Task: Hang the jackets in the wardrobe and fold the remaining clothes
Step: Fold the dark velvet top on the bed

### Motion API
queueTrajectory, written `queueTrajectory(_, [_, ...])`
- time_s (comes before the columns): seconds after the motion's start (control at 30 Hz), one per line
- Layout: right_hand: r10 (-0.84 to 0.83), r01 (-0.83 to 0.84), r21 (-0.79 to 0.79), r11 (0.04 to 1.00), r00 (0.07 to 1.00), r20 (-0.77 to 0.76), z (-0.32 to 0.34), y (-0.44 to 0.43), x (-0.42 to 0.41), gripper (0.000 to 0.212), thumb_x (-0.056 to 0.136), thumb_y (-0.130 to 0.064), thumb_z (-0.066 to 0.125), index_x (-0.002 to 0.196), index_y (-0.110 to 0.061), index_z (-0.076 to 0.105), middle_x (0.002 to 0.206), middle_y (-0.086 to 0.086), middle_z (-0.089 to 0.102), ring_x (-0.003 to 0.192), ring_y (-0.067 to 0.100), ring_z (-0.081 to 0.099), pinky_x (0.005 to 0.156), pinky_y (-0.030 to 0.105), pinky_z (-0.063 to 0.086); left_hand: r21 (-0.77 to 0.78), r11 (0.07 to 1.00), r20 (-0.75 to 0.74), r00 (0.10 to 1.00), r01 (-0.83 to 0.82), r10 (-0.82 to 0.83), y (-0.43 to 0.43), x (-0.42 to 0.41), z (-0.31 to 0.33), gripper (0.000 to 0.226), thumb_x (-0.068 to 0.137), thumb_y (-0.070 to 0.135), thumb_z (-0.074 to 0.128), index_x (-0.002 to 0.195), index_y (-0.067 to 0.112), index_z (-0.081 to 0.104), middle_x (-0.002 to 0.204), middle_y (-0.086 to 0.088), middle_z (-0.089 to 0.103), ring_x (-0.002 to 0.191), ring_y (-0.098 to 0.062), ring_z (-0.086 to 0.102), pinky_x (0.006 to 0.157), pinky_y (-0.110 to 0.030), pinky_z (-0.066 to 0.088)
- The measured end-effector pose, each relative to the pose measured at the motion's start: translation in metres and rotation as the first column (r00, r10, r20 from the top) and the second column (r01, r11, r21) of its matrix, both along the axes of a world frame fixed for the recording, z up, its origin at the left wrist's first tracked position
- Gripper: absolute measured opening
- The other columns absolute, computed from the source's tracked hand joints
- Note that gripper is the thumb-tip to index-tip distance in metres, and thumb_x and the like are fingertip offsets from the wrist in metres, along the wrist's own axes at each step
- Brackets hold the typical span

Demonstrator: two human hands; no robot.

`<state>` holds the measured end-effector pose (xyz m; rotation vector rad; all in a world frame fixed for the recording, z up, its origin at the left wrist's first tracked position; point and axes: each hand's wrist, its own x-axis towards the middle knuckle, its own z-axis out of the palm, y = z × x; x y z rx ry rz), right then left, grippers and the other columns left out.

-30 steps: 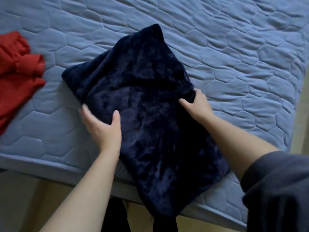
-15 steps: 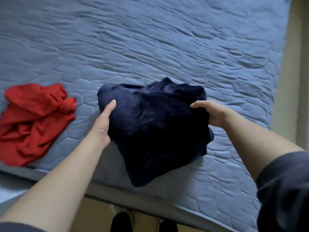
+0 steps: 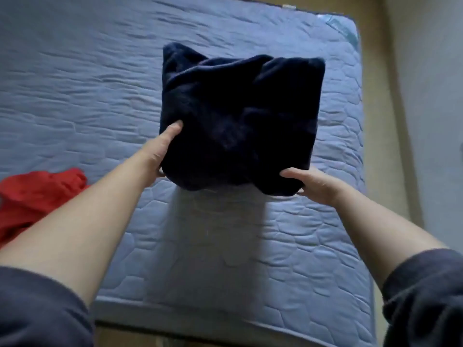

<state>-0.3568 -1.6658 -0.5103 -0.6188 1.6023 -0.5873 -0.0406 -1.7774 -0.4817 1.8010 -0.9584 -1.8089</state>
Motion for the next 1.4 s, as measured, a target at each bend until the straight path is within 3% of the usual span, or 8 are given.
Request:
queueTrajectory(0.33, [0.048, -0.088, 0.454, 0.886, 0.994, 0.099, -0.153, 0.210, 0.053, 0.038, 0.080, -0.039, 0.068, 0.115, -0.035, 0.055, 0.125, -0.015, 0.057, 0.125, 0.012, 0.044, 0.097, 0.036, 0.028, 0.218, 0.976, 0.395, 0.914, 0.007, -0.095, 0.177, 0.022, -0.157, 0.057, 0.075, 0.045, 0.053, 0.114, 0.004, 0.061, 0.117, -0.018, 0.062, 0.104, -0.031, 0.059, 0.093, -0.042, 0.048])
queueTrajectory(0.43, [-0.029, -0.006, 0.412, 0.911, 0.996, 0.079, -0.148, 0.189, 0.045, 0.063, 0.078, -0.046, 0.071, 0.133, -0.025, 0.048, 0.130, -0.010, 0.057, 0.125, 0.013, 0.047, 0.102, 0.038, 0.031, 0.232, 0.968, 0.298, 0.941, 0.095, -0.164, 0.148, 0.016, -0.144, 0.076, 0.062, 0.052, 0.051, 0.122, 0.006, 0.055, 0.118, -0.015, 0.062, 0.096, -0.027, 0.058, 0.077, -0.034, 0.047])
queueTrajectory(0.63, [-0.420, 0.378, 0.276, 0.884, 0.901, 0.112, -0.142, 0.130, 0.024, 0.046, 0.085, -0.042, 0.067, 0.121, -0.014, 0.061, 0.108, 0.006, 0.072, 0.101, 0.021, 0.068, 0.085, 0.034, 0.053, 0.047, 0.986, 0.369, 0.914, 0.162, -0.168, 0.103, -0.007, -0.141, 0.086, 0.065, 0.067, 0.072, 0.129, 0.015, 0.046, 0.124, -0.004, 0.058, 0.107, -0.022, 0.059, 0.096, -0.038, 0.047])
queueTrajectory(0.83, [-0.609, 0.609, -0.003, 0.793, 0.792, 0.034, -0.159, 0.112, 0.034, 0.015, 0.089, -0.022, 0.064, 0.103, -0.019, 0.066, 0.096, 0.002, 0.073, 0.088, 0.016, 0.070, 0.071, 0.027, 0.056, -0.234, 0.959, 0.574, 0.819, 0.158, 0.005, 0.082, -0.021, -0.157, 0.034, 0.085, 0.041, 0.058, 0.106, 0.016, 0.066, 0.110, -0.012, 0.068, 0.106, -0.032, 0.059, 0.081, -0.033, 0.042])
queueTrajectory(0.97, [-0.563, 0.552, -0.111, 0.826, 0.810, -0.162, -0.165, 0.102, 0.038, 0.012, 0.093, -0.020, 0.058, 0.104, -0.016, 0.061, 0.091, -0.003, 0.067, 0.081, 0.011, 0.064, 0.061, 0.019, 0.050, -0.107, 0.988, 0.647, 0.762, 0.113, -0.017, 0.080, -0.007, -0.172, 0.046, 0.094, 0.047, 0.044, 0.114, 0.011, 0.065, 0.119, -0.017, 0.063, 0.114, -0.037, 0.054, 0.091, -0.036, 0.042])
queueTrajectory(1.1, [-0.413, 0.438, -0.023, 0.899, 0.828, -0.380, -0.175, 0.088, 0.038, 0.043, 0.088, -0.025, 0.062, 0.125, -0.013, 0.045, 0.118, 0.010, 0.061, 0.104, 0.024, 0.059, 0.090, 0.038, 0.049, -0.090, 0.976, 0.765, 0.641, 0.197, -0.059, 0.068, -0.002, -0.174, 0.056, 0.091, 0.045, 0.048, 0.133, 0.008, 0.043, 0.136, -0.017, 0.050, 0.124, -0.036, 0.046, 0.098, -0.043, 0.037])
queueTrajectory(1.23, [-0.092, -0.046, -0.179, 0.983, 0.717, -0.691, -0.164, 0.066, 0.018, 0.075, 0.081, -0.023, 0.064, 0.147, -0.020, 0.028, 0.147, 0.005, 0.038, 0.135, 0.021, 0.036, 0.112, 0.043, 0.030, -0.303, 0.448, 0.874, 0.433, 0.841, -0.222, 0.040, 0.011, -0.158, 0.063, 0.077, 0.018, 0.050, 0.139, 0.017, 0.040, 0.142, -0.007, 0.045, 0.136, -0.026, 0.034, 0.108, -0.045, 0.027])
queueTrajectory(1.4, [0.434, -0.536, 0.159, 0.829, 0.438, -0.787, -0.159, 0.022, 0.002, 0.051, 0.085, -0.032, 0.054, 0.134, -0.020, 0.047, 0.134, 0.005, 0.052, 0.128, 0.024, 0.042, 0.107, 0.043, 0.028, -0.033, 0.038, 0.909, 0.046, 0.999, -0.415, 0.001, 0.002, -0.146, 0.038, 0.085, 0.018, 0.050, 0.122, 0.023, 0.052, 0.115, -0.003, 0.063, 0.117, -0.024, 0.049, 0.112, -0.048, 0.018])
